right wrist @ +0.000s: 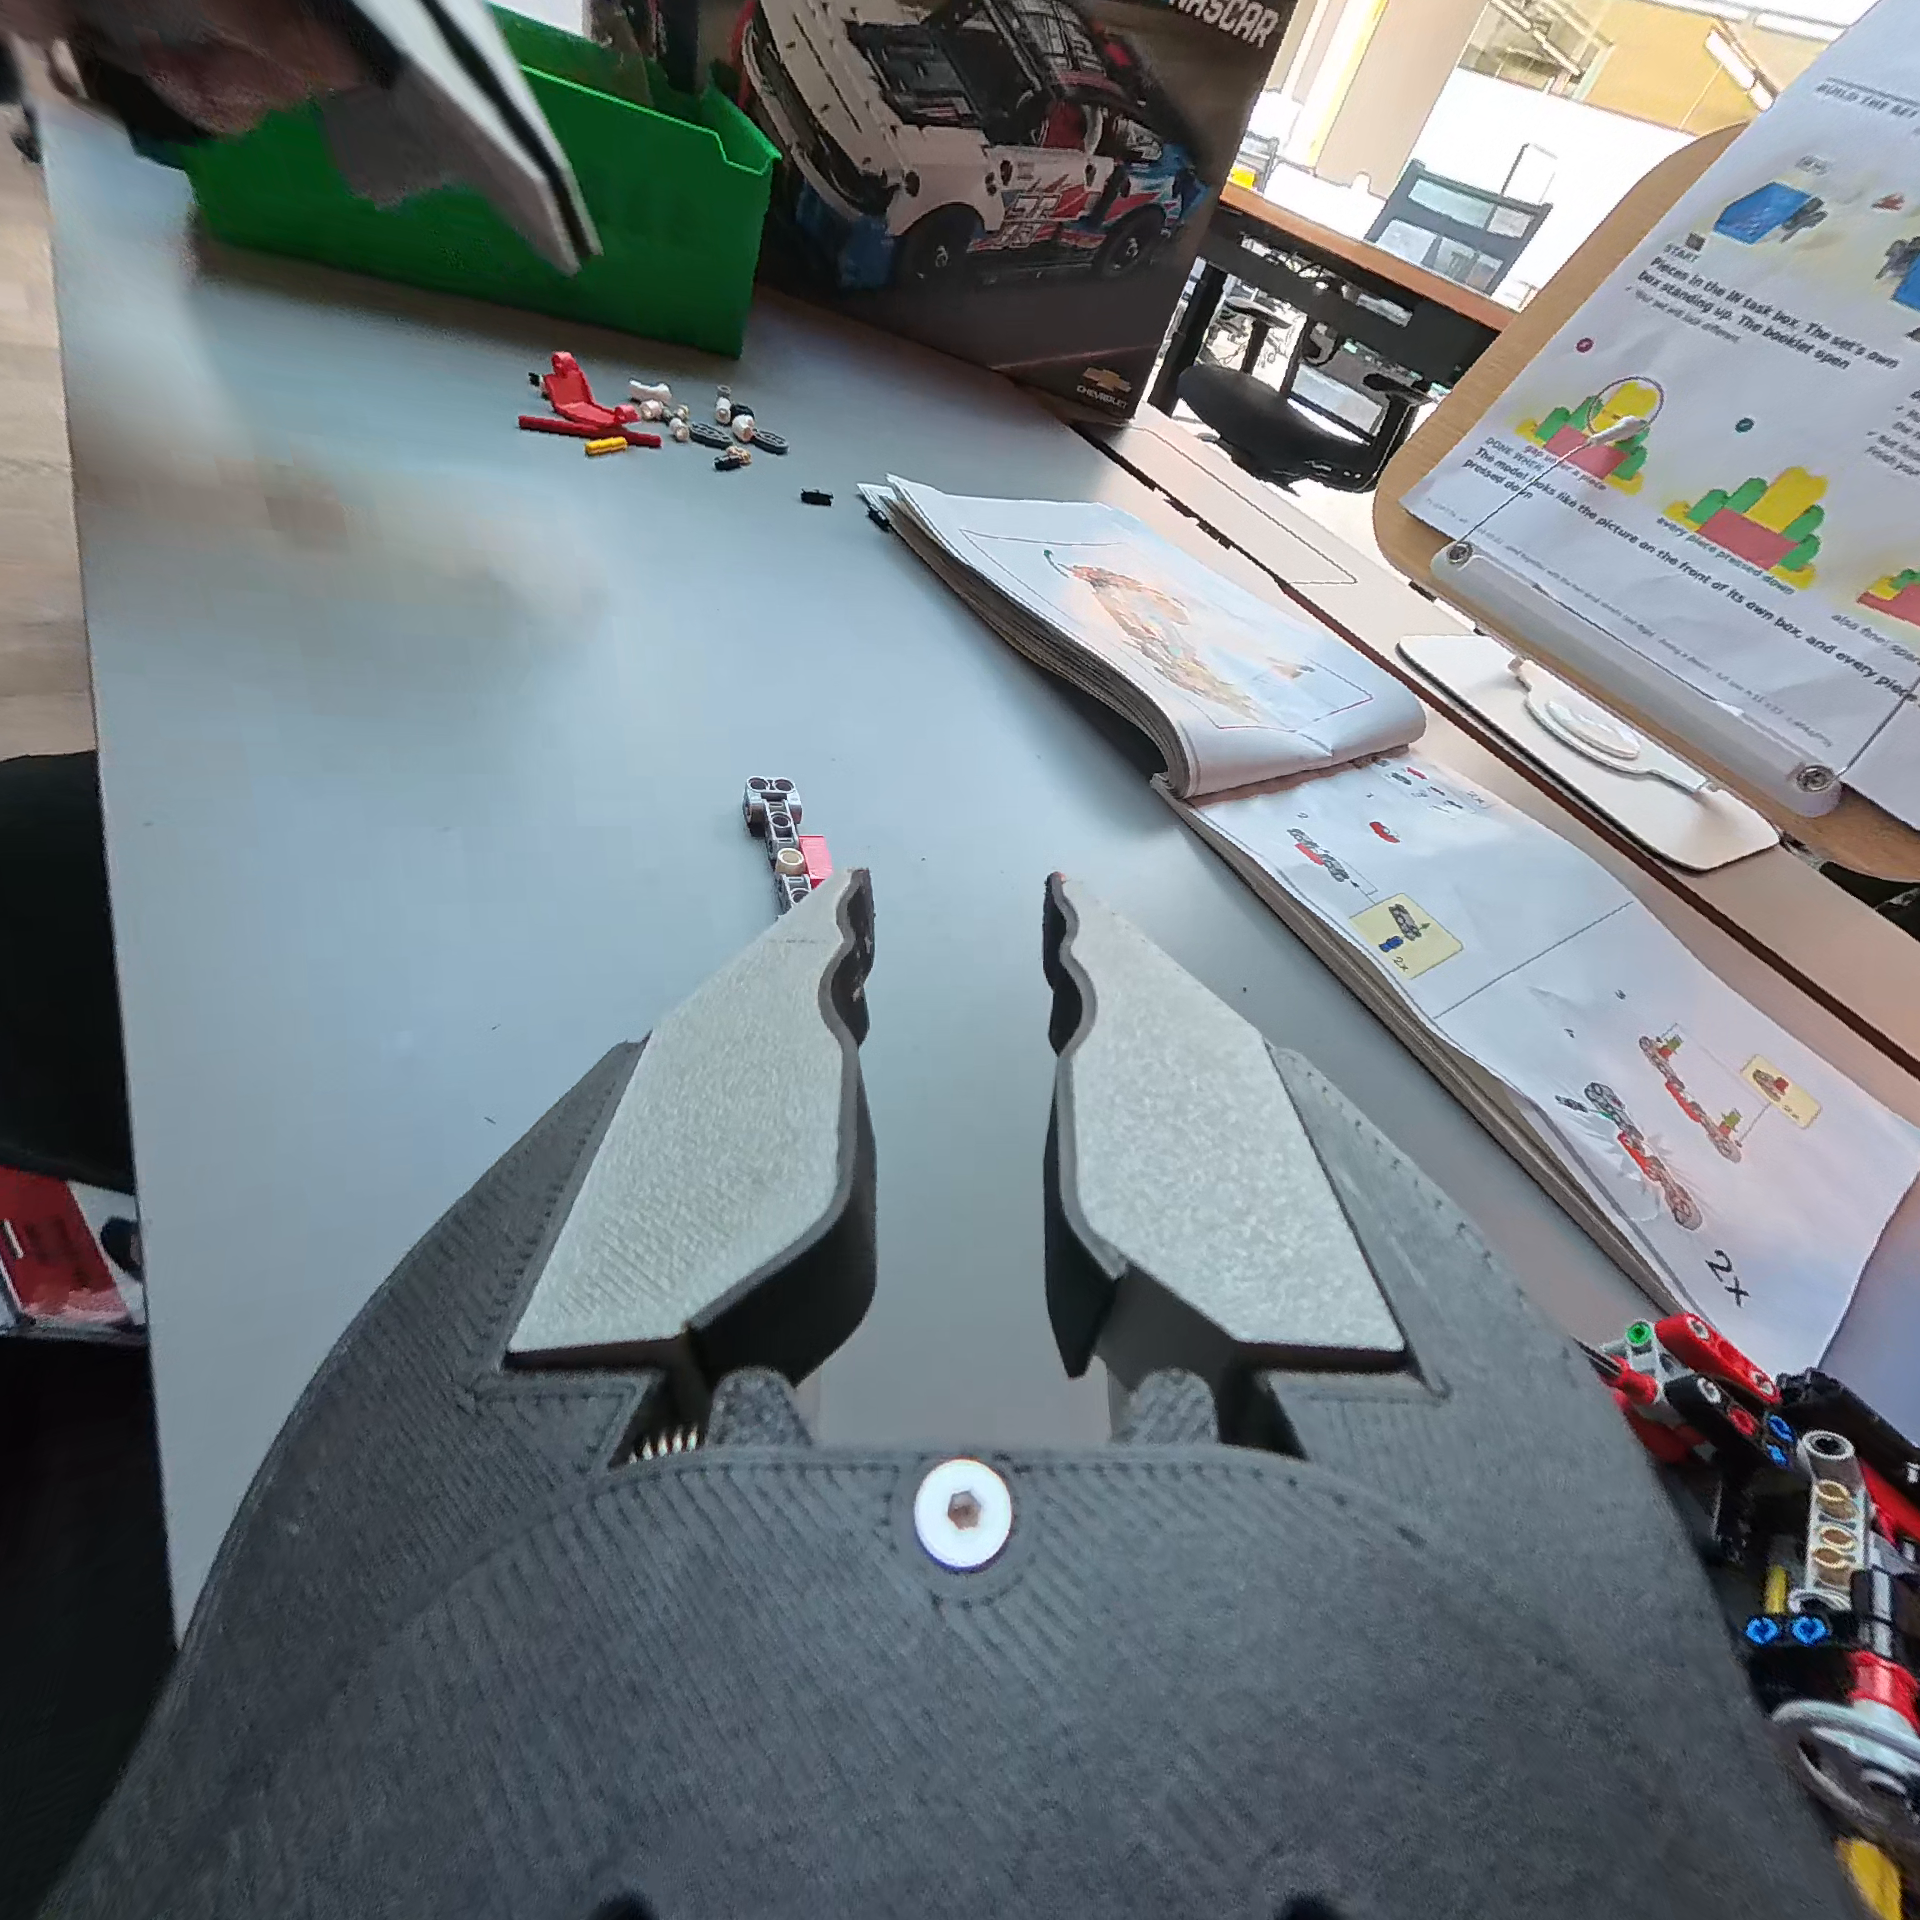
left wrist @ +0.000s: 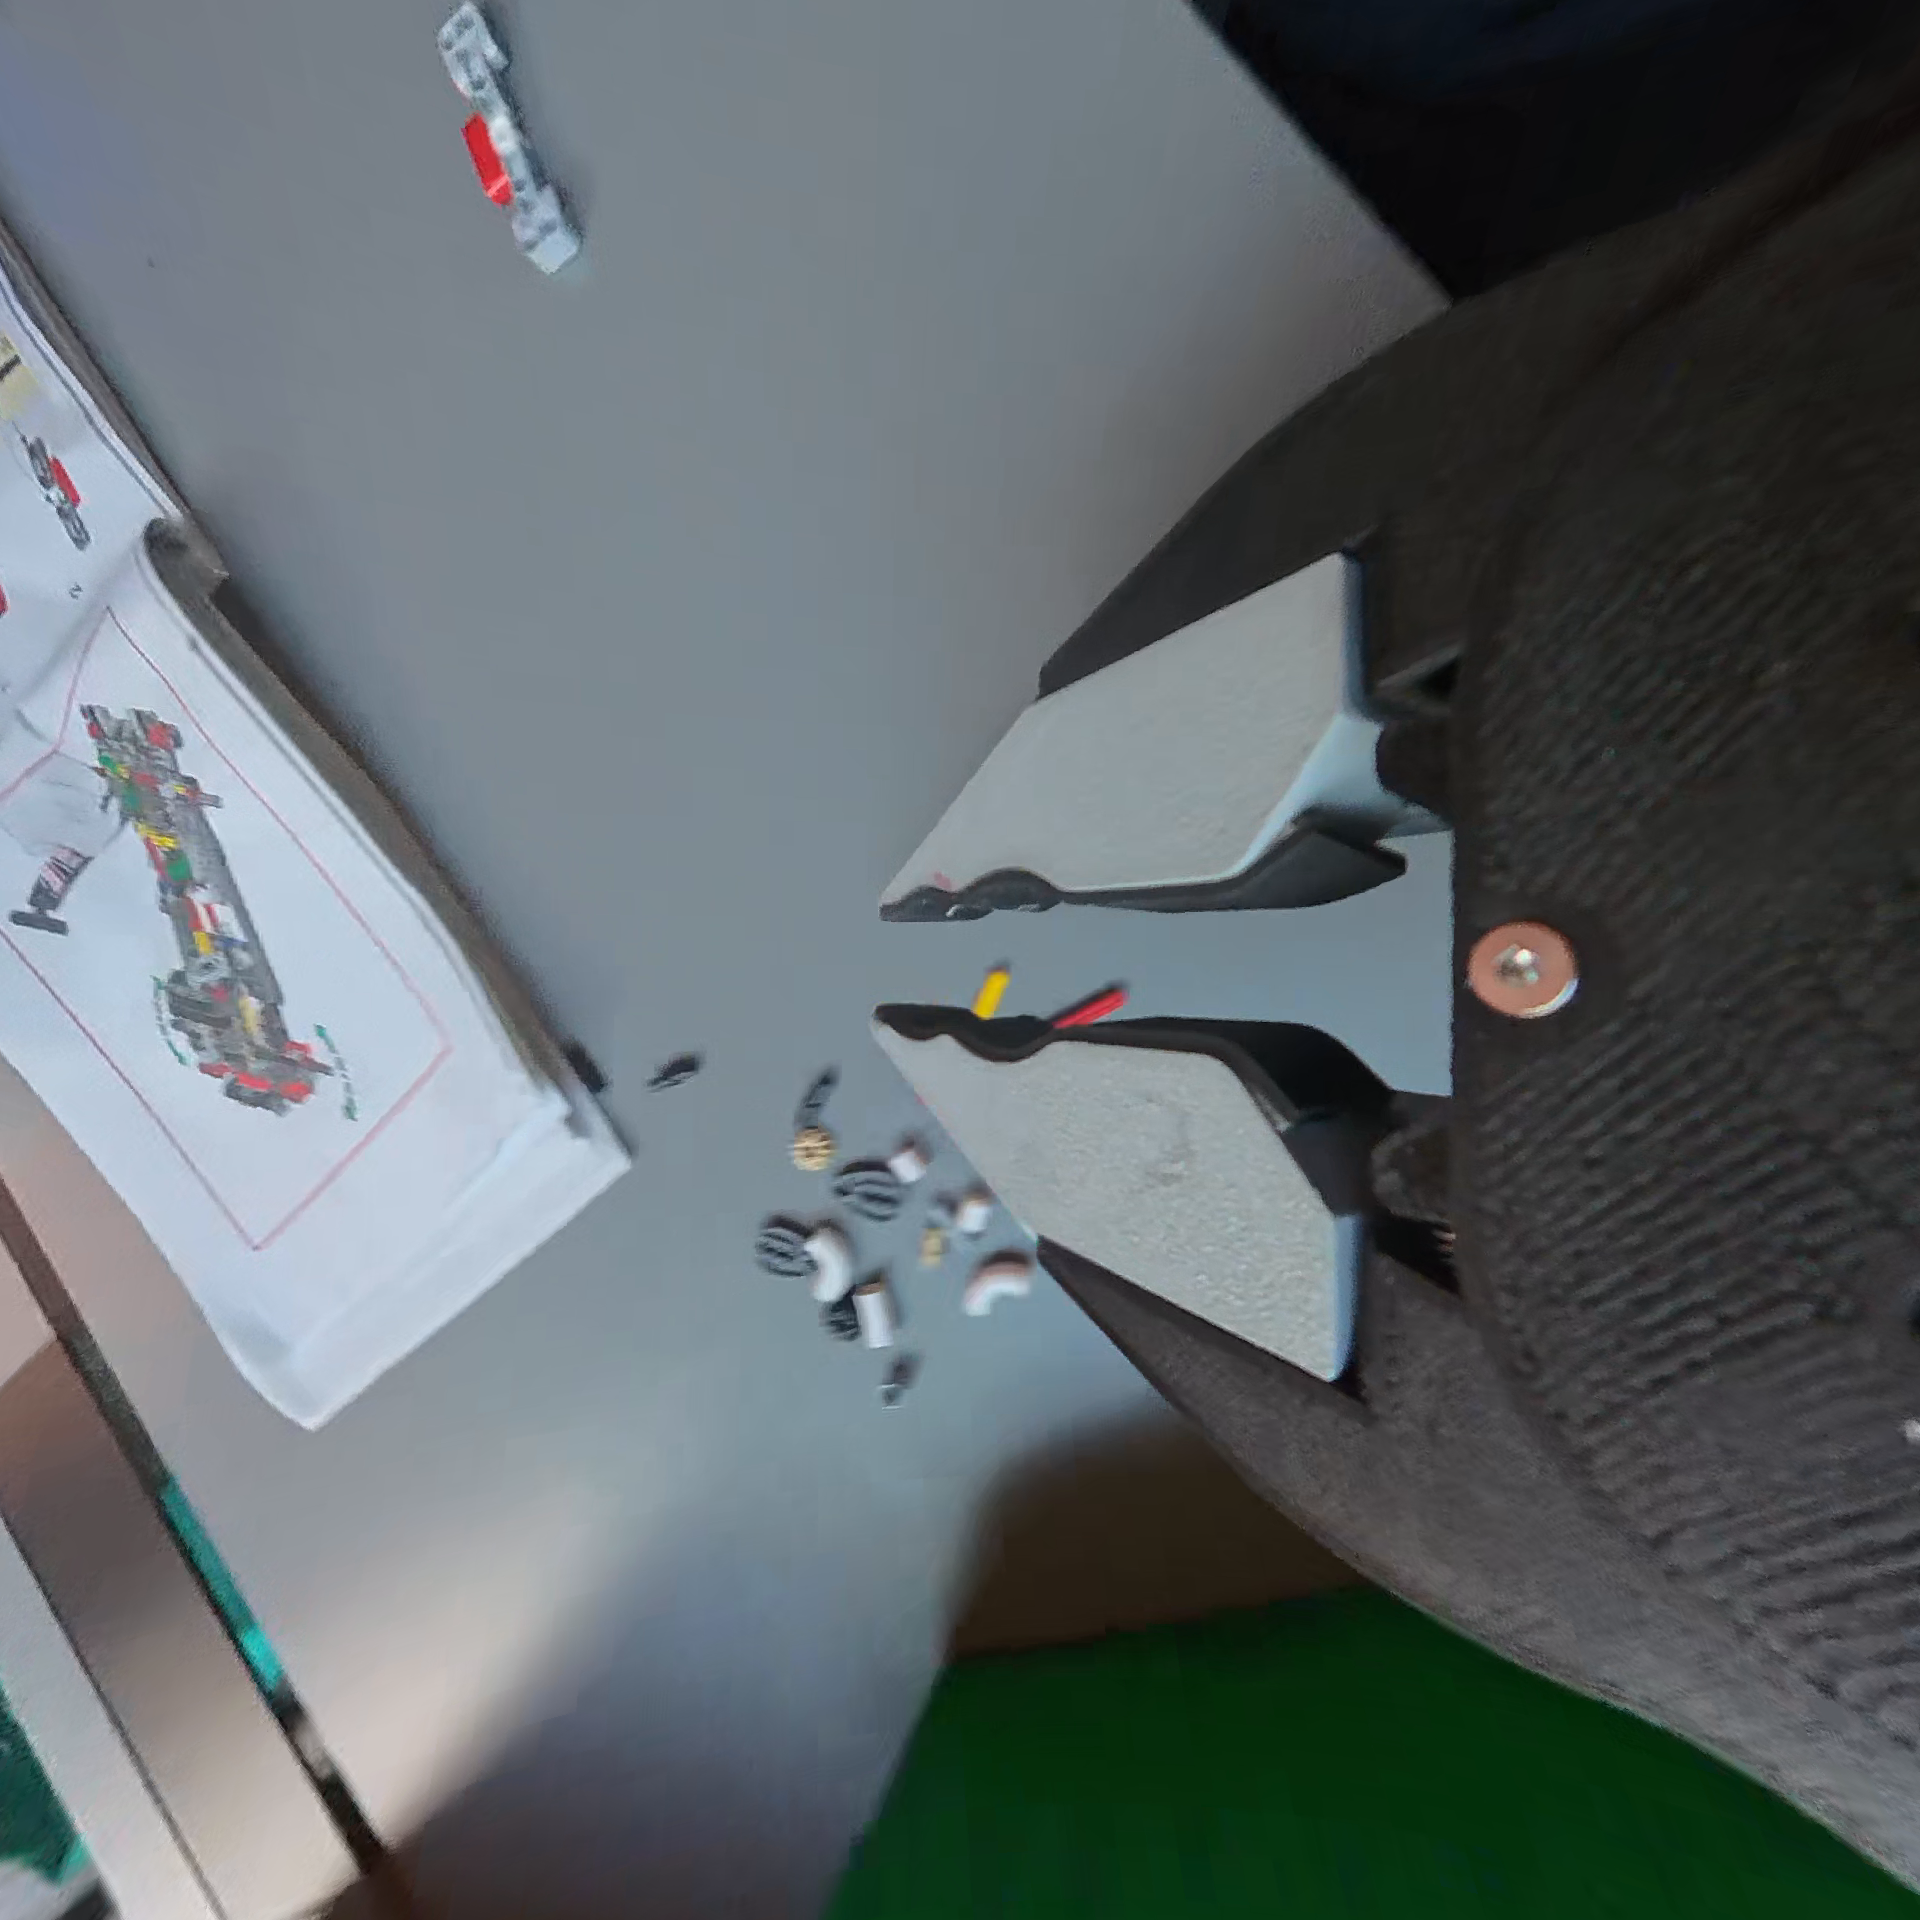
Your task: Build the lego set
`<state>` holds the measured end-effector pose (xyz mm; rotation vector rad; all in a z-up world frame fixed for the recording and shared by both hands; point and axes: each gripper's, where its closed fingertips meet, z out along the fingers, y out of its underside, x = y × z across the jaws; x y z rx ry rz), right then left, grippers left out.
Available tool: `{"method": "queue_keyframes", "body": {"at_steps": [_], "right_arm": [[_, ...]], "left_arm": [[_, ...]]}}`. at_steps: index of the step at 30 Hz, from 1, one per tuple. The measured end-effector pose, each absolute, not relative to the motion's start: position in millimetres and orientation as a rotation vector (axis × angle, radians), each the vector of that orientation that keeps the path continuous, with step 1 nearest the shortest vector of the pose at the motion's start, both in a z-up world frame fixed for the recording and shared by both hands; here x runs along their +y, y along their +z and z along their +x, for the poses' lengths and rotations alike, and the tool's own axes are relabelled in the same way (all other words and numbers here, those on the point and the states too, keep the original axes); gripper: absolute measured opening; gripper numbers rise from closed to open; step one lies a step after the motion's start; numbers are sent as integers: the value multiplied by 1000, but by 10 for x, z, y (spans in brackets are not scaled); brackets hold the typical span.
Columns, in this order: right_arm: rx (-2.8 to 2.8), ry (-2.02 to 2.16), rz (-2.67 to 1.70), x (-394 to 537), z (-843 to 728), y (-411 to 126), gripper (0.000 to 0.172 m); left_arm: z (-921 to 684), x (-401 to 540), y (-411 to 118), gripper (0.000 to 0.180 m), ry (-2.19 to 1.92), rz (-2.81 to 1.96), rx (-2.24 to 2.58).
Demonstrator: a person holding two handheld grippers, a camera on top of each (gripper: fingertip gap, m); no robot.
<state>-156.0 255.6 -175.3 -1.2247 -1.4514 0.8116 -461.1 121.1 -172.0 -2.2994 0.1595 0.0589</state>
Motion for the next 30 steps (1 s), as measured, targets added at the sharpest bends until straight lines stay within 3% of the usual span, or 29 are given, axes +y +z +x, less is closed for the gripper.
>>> {"method": "queue_keyframes", "body": {"at_steps": [10,14,18,21,24,30], "right_arm": [[-1421,811,-1246,2611,-1541,-1743,29],[-1408,831,-1246,2619,-1530,-1723,29],[-1405,839,-1241,2614,-1525,-1715,28],[-1412,843,-1243,2612,-1535,-1720,28],[-1385,969,-1297,2564,-1606,-1686,23],[-1366,1467,-1502,2312,-1947,-1569,11]], "left_arm": [[-4927,2193,-2348,21,-45,-2587,187],[-4969,2233,-2469,2,-16,-2618,215],[-4952,2220,-2465,2,-54,-2609,219],[-4587,2301,-2317,2,-219,-2479,278],[-3628,2373,-1815,1,-472,-2115,517],[-2389,2291,-1549,2,-182,-1745,887]]}}
